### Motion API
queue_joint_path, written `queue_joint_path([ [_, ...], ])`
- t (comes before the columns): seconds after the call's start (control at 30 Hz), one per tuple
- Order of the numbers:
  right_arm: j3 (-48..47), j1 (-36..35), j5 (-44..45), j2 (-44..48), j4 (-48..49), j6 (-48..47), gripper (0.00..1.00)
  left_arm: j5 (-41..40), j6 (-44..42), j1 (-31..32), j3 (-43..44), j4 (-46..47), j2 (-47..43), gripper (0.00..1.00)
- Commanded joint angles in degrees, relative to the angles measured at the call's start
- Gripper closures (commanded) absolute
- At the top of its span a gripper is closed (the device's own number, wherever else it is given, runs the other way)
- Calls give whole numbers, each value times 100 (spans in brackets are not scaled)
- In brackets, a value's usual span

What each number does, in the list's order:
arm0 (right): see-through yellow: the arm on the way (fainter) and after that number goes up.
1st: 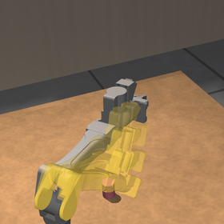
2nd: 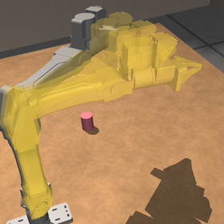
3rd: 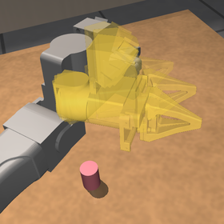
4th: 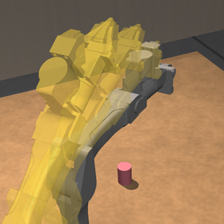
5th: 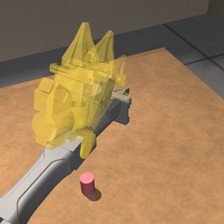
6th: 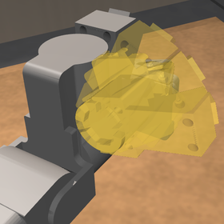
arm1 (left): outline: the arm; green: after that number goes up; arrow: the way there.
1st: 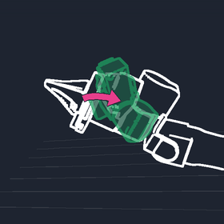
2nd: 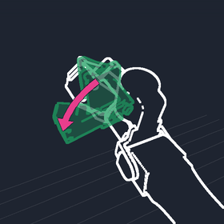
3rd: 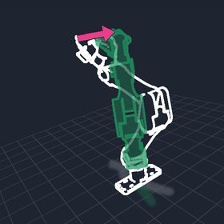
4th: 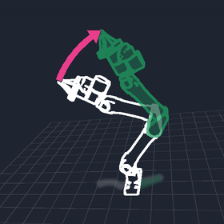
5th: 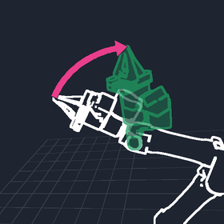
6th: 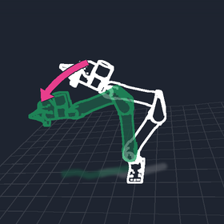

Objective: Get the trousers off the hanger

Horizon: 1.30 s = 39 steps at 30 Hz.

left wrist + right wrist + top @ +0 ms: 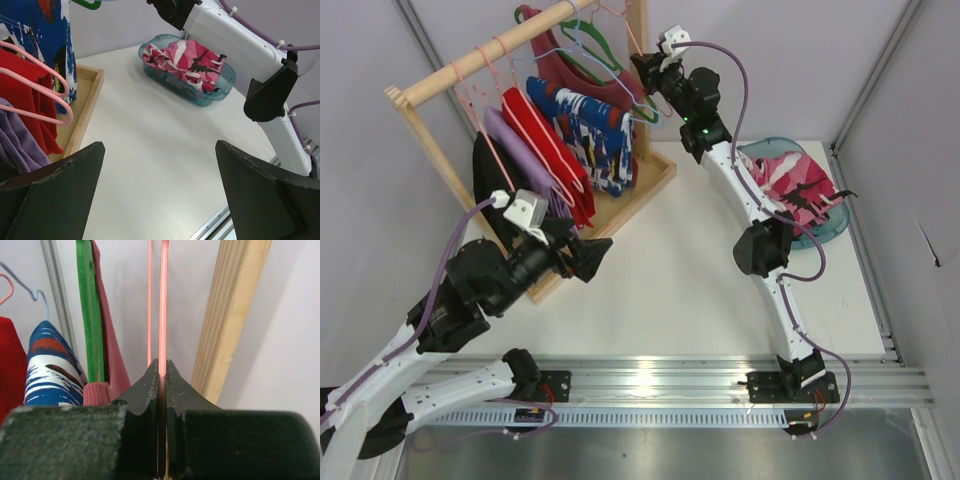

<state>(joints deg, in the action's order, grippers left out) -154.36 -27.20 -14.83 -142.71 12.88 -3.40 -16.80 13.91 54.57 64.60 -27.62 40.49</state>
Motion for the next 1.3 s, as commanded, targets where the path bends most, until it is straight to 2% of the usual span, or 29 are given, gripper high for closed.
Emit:
queue_joint_path([
  [0.0,-322,-40,165,16,391,23,100,1,-55,-43,27,107,29,0],
  [0.27,-339,-136,-177,-37,-294,-179,100,45,-38,-51,-9,160,12,0],
  [0.33,-279,-128,-257,33,-400,-144,85,62,-29,-51,9,160,12,1],
  [0.37,-270,-110,-231,77,-418,-135,57,63,-29,-60,9,169,12,0],
  [0.4,-270,-93,-205,155,-427,-100,40,71,-20,-60,9,169,3,0],
  [0.5,-252,-14,-230,348,-453,40,1,98,32,-60,9,177,-41,0],
  [0.77,91,57,94,1052,-866,68,1,256,173,-51,-123,318,-252,1],
  [0.87,82,57,253,1158,-1182,120,7,317,252,-60,-167,327,-296,0],
  [1.03,380,30,288,1369,-1788,-20,7,423,384,-51,-255,389,-454,1],
  [1.17,451,118,235,1369,-2149,15,21,414,410,-51,-272,345,-507,1],
  [1.27,565,171,77,1430,-2369,58,21,414,411,-60,-281,362,-542,1],
])
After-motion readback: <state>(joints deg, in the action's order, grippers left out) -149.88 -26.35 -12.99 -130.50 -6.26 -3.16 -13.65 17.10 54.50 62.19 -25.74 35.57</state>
